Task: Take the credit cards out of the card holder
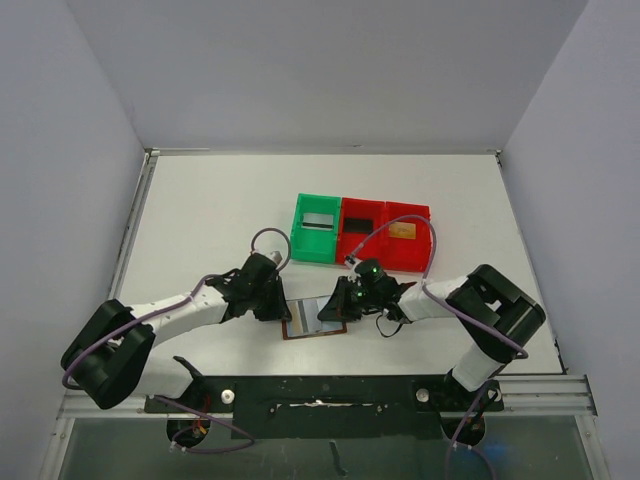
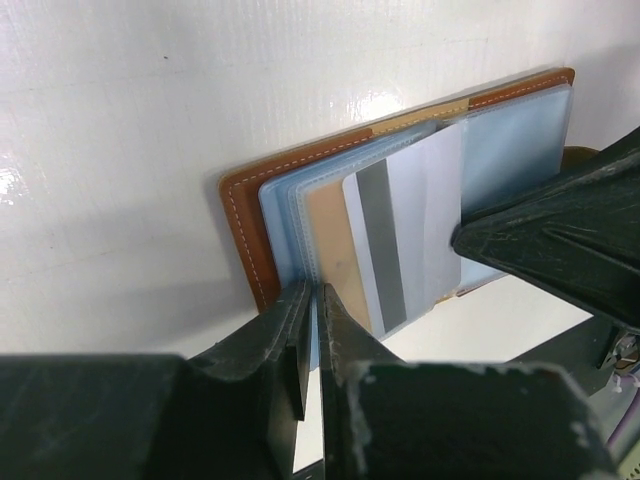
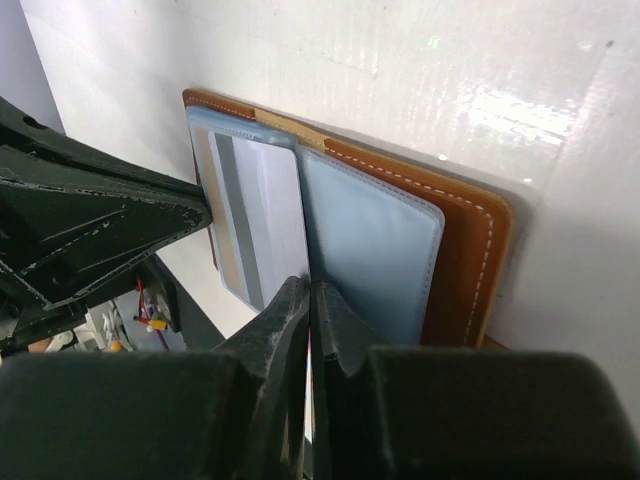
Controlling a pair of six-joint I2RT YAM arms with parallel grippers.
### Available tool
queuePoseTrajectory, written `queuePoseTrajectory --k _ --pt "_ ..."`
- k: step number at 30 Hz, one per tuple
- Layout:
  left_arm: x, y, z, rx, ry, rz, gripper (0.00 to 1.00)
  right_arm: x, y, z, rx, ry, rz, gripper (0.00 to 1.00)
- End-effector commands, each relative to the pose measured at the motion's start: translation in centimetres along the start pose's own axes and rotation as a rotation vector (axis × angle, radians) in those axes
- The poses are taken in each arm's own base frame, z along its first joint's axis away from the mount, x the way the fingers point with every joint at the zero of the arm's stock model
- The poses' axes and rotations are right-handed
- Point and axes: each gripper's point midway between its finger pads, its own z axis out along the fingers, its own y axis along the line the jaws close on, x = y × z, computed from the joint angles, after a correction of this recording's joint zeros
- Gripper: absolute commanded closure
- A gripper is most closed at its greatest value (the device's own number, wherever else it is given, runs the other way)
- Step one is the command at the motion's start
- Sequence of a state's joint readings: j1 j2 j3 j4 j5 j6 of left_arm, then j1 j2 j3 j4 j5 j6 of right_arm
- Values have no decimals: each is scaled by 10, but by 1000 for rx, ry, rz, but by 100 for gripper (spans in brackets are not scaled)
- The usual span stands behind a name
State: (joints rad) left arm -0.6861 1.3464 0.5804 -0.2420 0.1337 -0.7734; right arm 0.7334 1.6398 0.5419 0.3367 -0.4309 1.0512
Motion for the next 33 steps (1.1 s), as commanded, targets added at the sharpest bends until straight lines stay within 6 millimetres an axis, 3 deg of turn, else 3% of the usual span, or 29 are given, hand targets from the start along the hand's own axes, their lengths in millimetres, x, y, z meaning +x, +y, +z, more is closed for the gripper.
queuePoseTrajectory --k 1,6,10,17,20,23,26,33 --pt "-10 6 -5 -42 -47 29 93 -15 -15 -7 92 -87 10 100" --pt "-11 5 -7 -32 -53 28 93 -10 -27 -11 131 -97 32 100" --pt "-18 -5 -12 -7 -69 32 69 -8 -28 -11 123 -84 36 100" --pt "-51 -42 -33 73 -158 36 56 -9 -23 -12 96 -96 34 92" --pt "-60 -70 -38 209 -185 22 55 -10 -25 -13 103 -84 9 83" --pt "-59 -84 -35 281 -170 8 56 -13 -19 -17 61 -70 -16 77" --pt "-53 -82 -28 277 -137 -1 58 -17 -11 -19 49 -63 -52 71" --pt "-34 -69 -16 265 -80 -22 65 -27 -3 -16 43 -66 -77 72"
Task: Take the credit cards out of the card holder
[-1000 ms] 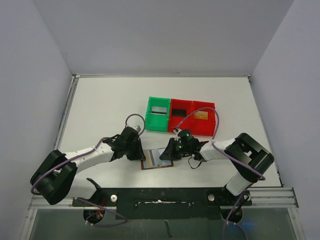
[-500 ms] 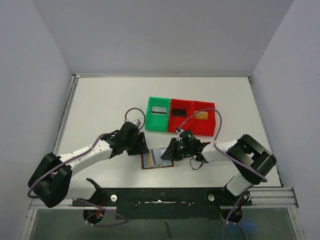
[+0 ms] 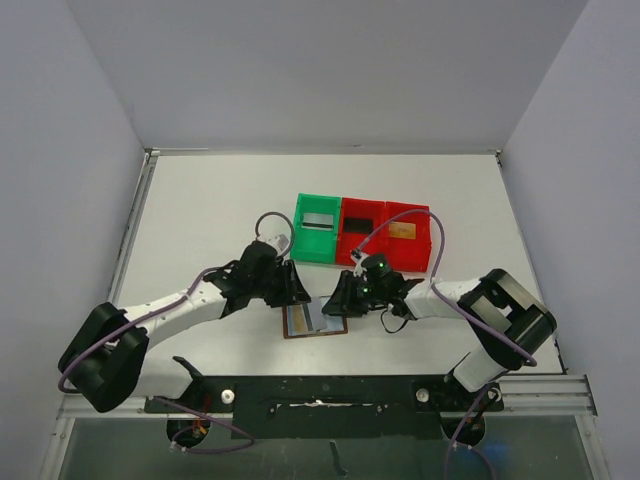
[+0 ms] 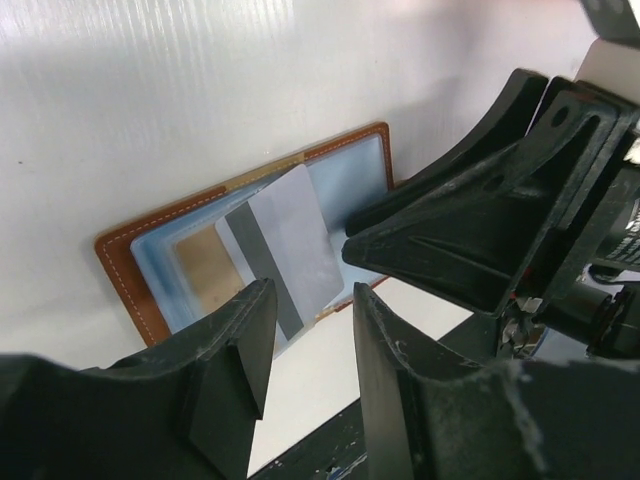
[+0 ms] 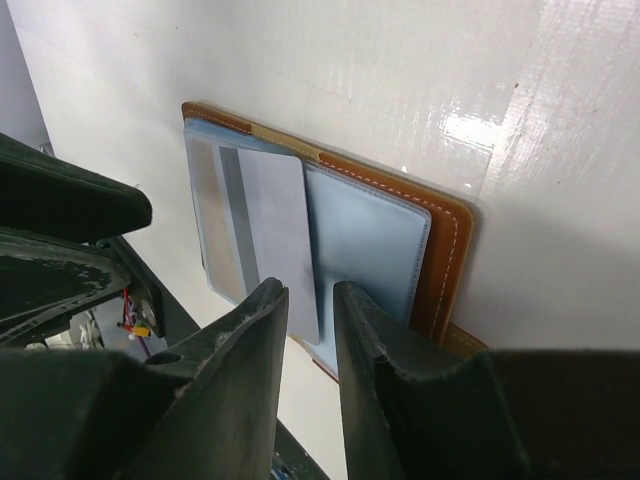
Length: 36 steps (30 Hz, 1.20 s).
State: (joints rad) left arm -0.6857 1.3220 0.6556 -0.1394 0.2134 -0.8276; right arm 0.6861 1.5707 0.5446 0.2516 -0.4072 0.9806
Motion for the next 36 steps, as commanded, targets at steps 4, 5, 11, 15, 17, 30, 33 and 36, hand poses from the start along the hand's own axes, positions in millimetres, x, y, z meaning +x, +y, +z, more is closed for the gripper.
queuePoseTrajectory --k 4,5,11,15,17,30,33,36 --pt "6 0 8 29 23 5 71 -12 4 6 7 1 -41 73" --pt "7 2 10 21 26 7 72 -12 4 8 6 5 -38 73" --pt "22 25 17 -53 69 25 80 -8 -2 14 10 21 -22 73" --pt "32 42 19 -110 82 32 87 -7 -5 16 30 11 -14 74" --pt "36 48 19 -132 80 40 88 -6 -11 16 71 -8 -19 74" --pt "44 62 20 -179 76 53 96 -6 7 10 -77 -91 33 92" --pt "43 62 19 -176 68 57 96 -8 13 4 -100 -107 16 100" --pt "44 60 20 -167 71 58 95 -9 7 -2 -72 -128 30 100"
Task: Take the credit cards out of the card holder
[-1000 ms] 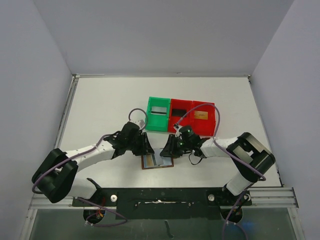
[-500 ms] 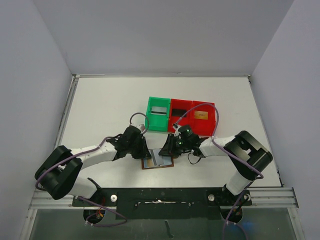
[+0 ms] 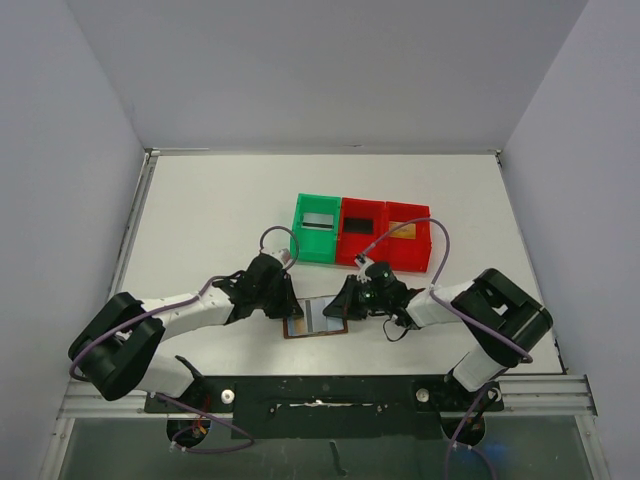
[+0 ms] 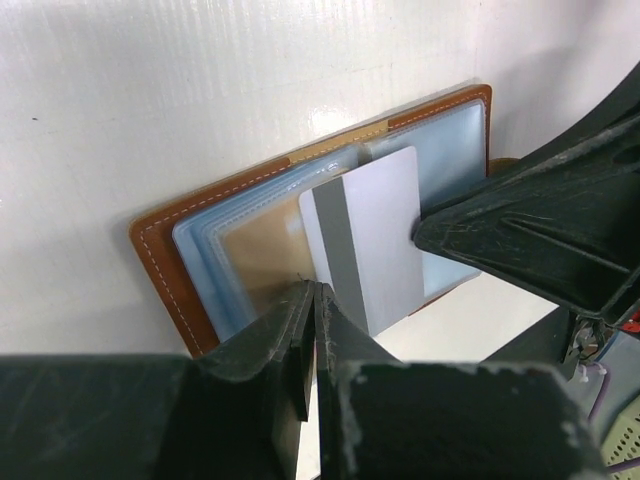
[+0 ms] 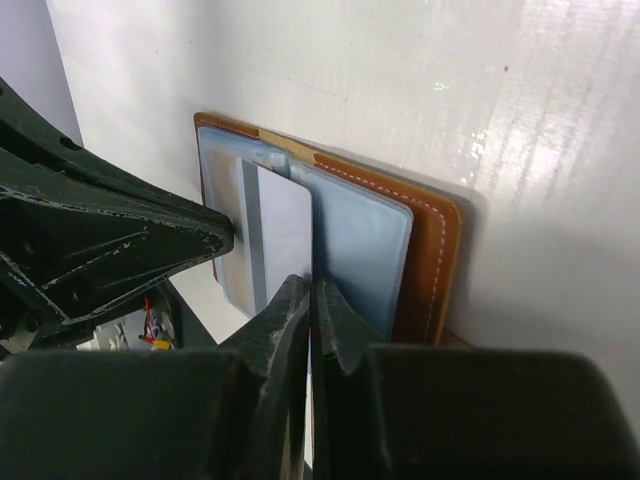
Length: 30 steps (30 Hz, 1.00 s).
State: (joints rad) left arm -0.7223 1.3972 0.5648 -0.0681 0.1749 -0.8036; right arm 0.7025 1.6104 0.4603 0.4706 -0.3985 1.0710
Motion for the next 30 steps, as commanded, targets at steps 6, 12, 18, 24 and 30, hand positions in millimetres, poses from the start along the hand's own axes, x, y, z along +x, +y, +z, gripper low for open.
queuePoseTrajectory --k 6,12,18,24,30 --pt "12 13 2 -34 35 51 92 -12 3 -8 7 -65 -5 99" --pt "10 2 0 7 50 78 84 -13 9 -1 -32 -54 42 78" --pt "18 19 4 -71 90 121 85 -9 10 7 -55 -27 46 75" --pt "24 32 4 -120 116 137 92 -9 30 6 -164 -19 -13 76" --pt "26 35 5 -130 110 120 94 -5 30 10 -187 -8 9 79"
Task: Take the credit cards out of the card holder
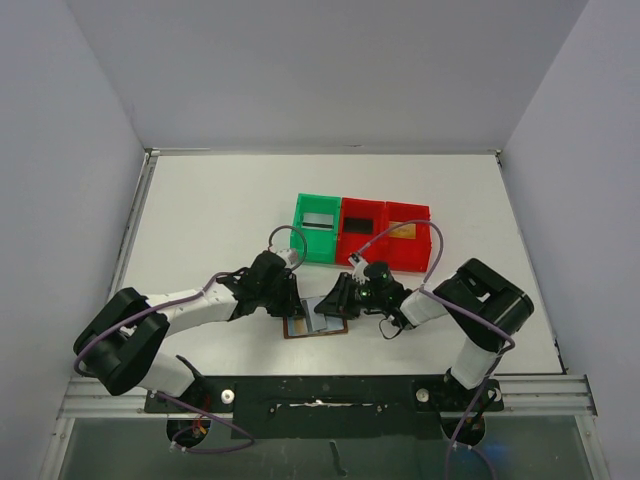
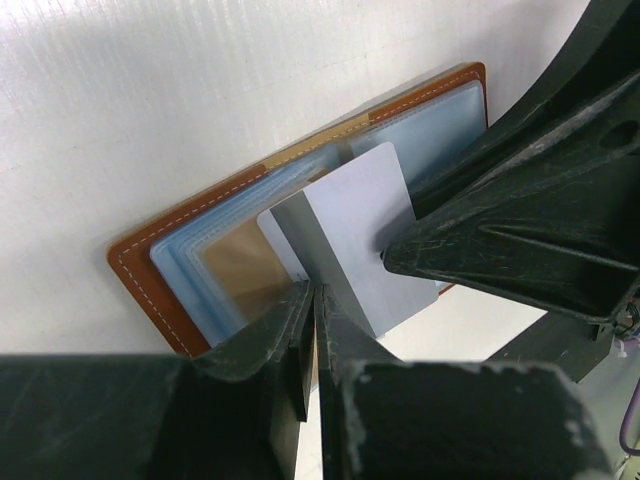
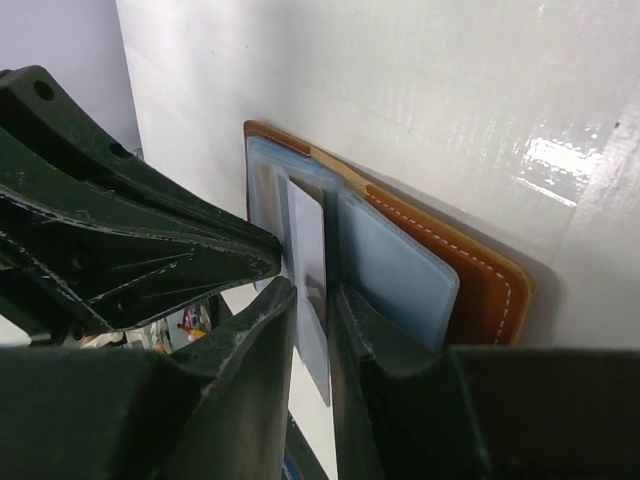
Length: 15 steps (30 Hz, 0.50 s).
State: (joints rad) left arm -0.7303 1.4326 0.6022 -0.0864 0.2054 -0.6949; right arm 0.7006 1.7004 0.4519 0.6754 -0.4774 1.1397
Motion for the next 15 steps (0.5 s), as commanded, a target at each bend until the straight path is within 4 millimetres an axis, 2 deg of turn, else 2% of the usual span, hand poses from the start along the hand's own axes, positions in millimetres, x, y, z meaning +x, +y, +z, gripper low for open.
queuePoseTrajectory --k 1,9,15 --pt "28 37 2 -142 79 0 94 -2 4 3 -34 -13 4 81" --pt "24 40 0 -165 58 -12 95 -1 -5 -9 4 -31 0 98" --pt "21 38 -1 -162 43 -11 95 -12 -10 -25 92 -79 -16 100"
